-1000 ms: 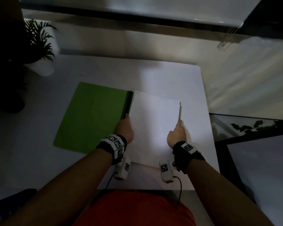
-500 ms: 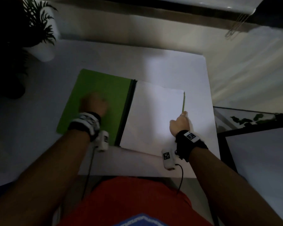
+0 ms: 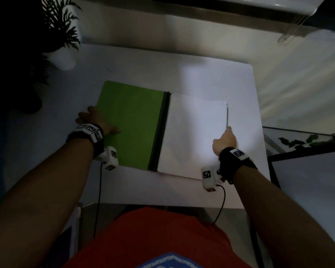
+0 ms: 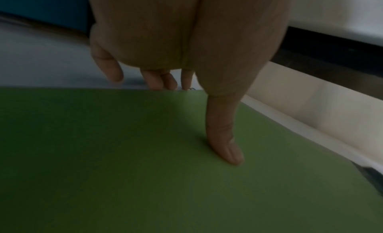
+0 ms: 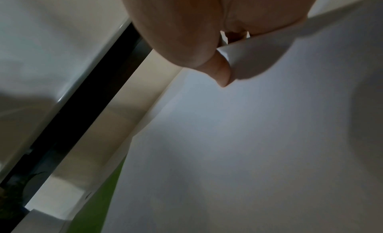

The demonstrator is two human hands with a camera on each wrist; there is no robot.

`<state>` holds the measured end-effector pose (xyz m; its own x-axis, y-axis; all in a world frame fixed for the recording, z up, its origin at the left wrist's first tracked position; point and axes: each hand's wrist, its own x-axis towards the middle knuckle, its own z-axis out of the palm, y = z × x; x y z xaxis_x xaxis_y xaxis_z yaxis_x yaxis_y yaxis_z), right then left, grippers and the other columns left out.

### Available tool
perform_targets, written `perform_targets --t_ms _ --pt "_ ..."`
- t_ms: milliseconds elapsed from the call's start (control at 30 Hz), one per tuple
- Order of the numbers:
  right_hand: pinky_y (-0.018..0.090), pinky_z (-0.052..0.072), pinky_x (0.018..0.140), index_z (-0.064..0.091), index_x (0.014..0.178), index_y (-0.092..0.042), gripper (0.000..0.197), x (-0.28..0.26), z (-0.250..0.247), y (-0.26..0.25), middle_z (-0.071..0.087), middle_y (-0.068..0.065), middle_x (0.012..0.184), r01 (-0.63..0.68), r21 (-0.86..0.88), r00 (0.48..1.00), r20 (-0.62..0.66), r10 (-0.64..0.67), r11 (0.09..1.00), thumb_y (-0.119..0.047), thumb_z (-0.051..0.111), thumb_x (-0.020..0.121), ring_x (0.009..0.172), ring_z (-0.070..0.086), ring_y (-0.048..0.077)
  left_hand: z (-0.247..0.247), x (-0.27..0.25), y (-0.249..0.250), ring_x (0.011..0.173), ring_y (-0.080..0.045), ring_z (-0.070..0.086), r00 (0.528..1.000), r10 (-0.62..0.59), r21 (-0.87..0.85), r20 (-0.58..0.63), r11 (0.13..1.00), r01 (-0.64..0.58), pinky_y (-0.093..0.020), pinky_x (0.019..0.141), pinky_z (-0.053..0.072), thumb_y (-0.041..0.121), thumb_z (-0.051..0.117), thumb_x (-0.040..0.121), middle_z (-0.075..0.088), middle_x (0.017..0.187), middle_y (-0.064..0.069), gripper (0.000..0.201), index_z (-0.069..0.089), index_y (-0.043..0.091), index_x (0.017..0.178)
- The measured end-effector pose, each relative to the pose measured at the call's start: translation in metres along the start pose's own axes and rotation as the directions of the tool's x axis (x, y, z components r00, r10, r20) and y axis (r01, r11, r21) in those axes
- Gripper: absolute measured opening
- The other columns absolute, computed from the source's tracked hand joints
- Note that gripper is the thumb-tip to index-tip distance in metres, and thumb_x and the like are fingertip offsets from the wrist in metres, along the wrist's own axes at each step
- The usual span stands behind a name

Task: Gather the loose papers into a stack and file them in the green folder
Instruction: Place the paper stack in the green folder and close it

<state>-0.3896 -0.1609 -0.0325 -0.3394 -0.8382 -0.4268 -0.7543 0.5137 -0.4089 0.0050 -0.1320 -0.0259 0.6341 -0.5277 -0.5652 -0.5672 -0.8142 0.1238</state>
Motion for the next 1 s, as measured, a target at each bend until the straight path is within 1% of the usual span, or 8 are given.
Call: perform_targets --t_ms 167,367,567,733,833,867,933,1000 --pt "0.032 0.039 0.105 0.023 0.148 -0.007 0.068 -0.001 0.002 -0.005 0.045 0.015 0.145 -0.027 0.04 0.999 0.018 0.026 0.999 0.004 0.049 0.086 0.129 0.049 0.031 -0.012 0.004 -0.003 0.139 -0.043 0.022 1.0 0.004 0.027 -0.02 1.0 -0.003 -0.056 0.113 0.026 0.047 0.09 0.049 0.017 0.153 -0.022 0.134 0.008 0.009 0.148" --pt "0.033 0.039 0.104 0.021 0.149 -0.008 0.067 0.002 0.002 -0.007 0.041 0.017 0.146 -0.057 0.064 0.998 0.045 0.054 0.996 0.007 0.046 0.088 0.129 0.047 0.033 -0.038 -0.038 0.002 0.12 -0.044 0.047 0.973 0.172 -0.148 -0.154 0.97 -0.194 -0.049 0.096 0.046 0.026 0.08 0.071 0.034 0.14 -0.023 0.082 0.032 0.01 0.136" --pt "0.027 0.043 0.079 0.033 0.141 -0.004 0.055 -0.004 -0.006 -0.005 0.045 0.021 0.139 -0.059 0.111 0.997 0.049 0.054 0.992 -0.006 0.051 0.089 0.115 0.056 0.035 -0.07 -0.141 -0.006 0.107 -0.036 0.06 0.848 0.464 -0.115 -0.255 0.857 -0.503 -0.043 0.091 0.05 0.021 0.052 0.083 0.059 0.127 -0.014 0.06 0.032 0.03 0.139" --pt "0.028 0.041 0.082 0.055 0.124 0.001 0.041 0.0 -0.013 0.0 0.058 0.019 0.129 -0.041 0.218 0.993 0.118 0.016 0.975 -0.025 0.044 0.094 0.109 0.058 0.034 -0.054 -0.222 0.016 0.101 -0.02 0.066 0.704 0.708 -0.336 -0.053 0.651 -0.68 -0.039 0.093 0.052 0.026 0.044 0.08 0.064 0.124 0.001 0.062 0.035 0.036 0.14" --pt "0.032 0.045 0.081 0.064 0.106 0.001 0.05 0.0 -0.025 0.007 0.064 0.019 0.111 -0.035 0.261 0.989 0.147 -0.004 0.965 -0.037 0.035 0.096 0.094 0.059 0.033 -0.029 -0.253 0.047 0.078 -0.014 0.065 0.669 0.743 -0.242 -0.004 0.649 -0.722 -0.021 0.072 0.048 0.023 0.049 0.087 0.057 0.127 0.009 0.064 0.029 0.031 0.147" --pt "0.036 0.049 0.086 0.065 0.101 -0.001 0.053 0.002 -0.027 0.011 0.066 0.02 0.108 -0.03 0.282 0.987 0.161 -0.016 0.959 -0.043 0.033 0.094 0.094 0.061 0.035 -0.018 -0.26 0.057 0.085 -0.016 0.064 0.655 0.755 -0.206 0.016 0.644 -0.737 -0.018 0.072 0.042 0.022 0.053 0.089 0.055 0.13 0.007 0.064 0.027 0.03 0.147" --pt "0.049 0.053 0.09 0.066 0.084 -0.011 0.057 0.011 -0.029 0.023 0.069 0.019 0.105 -0.018 0.327 0.976 0.211 -0.054 0.945 -0.056 0.031 0.086 0.093 0.065 0.037 0.006 -0.271 0.075 0.119 -0.015 0.053 0.588 0.804 -0.178 0.083 0.593 -0.785 -0.015 0.09 0.035 0.033 0.056 0.091 0.046 0.145 0.002 0.065 0.025 0.028 0.149" --pt "0.052 0.055 0.087 0.066 0.08 -0.017 0.058 0.018 -0.032 0.036 0.072 0.014 0.099 -0.081 0.47 0.963 0.265 -0.053 0.879 -0.065 0.033 0.084 0.09 0.068 0.036 0.034 -0.273 0.091 0.133 -0.015 0.041 0.529 0.822 -0.19 0.21 0.565 -0.803 -0.022 0.104 0.033 0.047 0.05 0.092 0.039 0.151 -0.001 0.064 0.026 0.028 0.149"
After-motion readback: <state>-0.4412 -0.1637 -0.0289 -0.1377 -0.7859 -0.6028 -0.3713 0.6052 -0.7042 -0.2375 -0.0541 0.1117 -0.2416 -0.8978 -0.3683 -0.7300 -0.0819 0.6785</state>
